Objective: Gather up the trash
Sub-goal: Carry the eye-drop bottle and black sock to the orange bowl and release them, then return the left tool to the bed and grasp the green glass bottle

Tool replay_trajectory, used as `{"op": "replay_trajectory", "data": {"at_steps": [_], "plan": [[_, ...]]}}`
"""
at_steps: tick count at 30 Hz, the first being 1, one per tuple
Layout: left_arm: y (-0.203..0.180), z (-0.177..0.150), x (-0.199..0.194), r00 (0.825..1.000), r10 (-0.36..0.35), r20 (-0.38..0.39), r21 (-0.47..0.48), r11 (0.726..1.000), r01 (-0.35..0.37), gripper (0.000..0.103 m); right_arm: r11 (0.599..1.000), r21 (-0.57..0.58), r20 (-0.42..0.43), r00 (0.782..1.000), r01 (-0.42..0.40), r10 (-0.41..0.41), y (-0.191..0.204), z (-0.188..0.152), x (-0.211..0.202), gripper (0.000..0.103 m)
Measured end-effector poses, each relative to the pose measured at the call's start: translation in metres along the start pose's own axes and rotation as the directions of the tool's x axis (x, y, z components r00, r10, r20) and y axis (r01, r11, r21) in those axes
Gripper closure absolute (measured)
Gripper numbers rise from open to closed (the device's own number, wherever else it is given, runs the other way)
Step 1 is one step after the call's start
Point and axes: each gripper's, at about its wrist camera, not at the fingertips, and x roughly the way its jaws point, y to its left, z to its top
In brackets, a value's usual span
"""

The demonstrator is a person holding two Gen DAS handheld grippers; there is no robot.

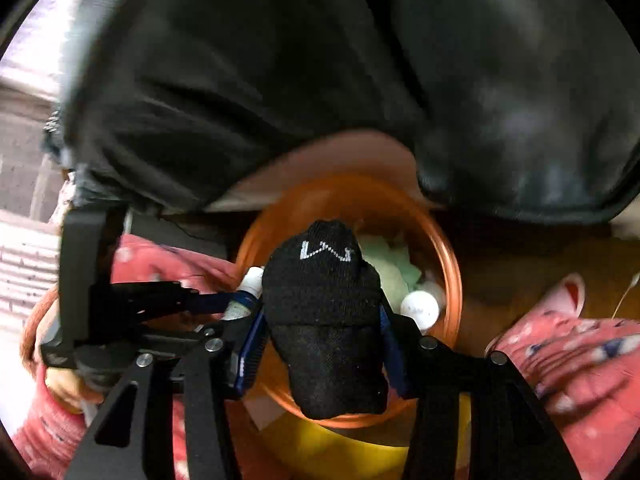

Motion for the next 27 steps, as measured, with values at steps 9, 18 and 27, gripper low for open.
{"op": "replay_trajectory", "data": {"at_steps": [9, 18, 27], "plan": [[-0.001, 0.007, 0.031, 0.993, 0.088, -0.073, 0.023, 0.996, -0.087, 0.040, 0.995, 0.092, -0.003, 0.999, 0.038, -0.038, -0.021, 0.009, 0.022, 0.029], [-0.006, 0.001, 0.013, 0.992, 0.124, 0.020, 0.021, 0.992, -0.124, 0.039, 0.990, 0.141, 0.059, 0.998, -0.001, -0.007, -0.035, 0.009, 0.009, 0.024], [-0.023, -0.014, -0.034, 0.957, 0.200, 0.211, 0.035, 0.977, -0.212, 0.039, 0.997, 0.071, 0.179, 0.983, 0.019, -0.031, -0.012, 0.003, -0.033, 0.024]]}}
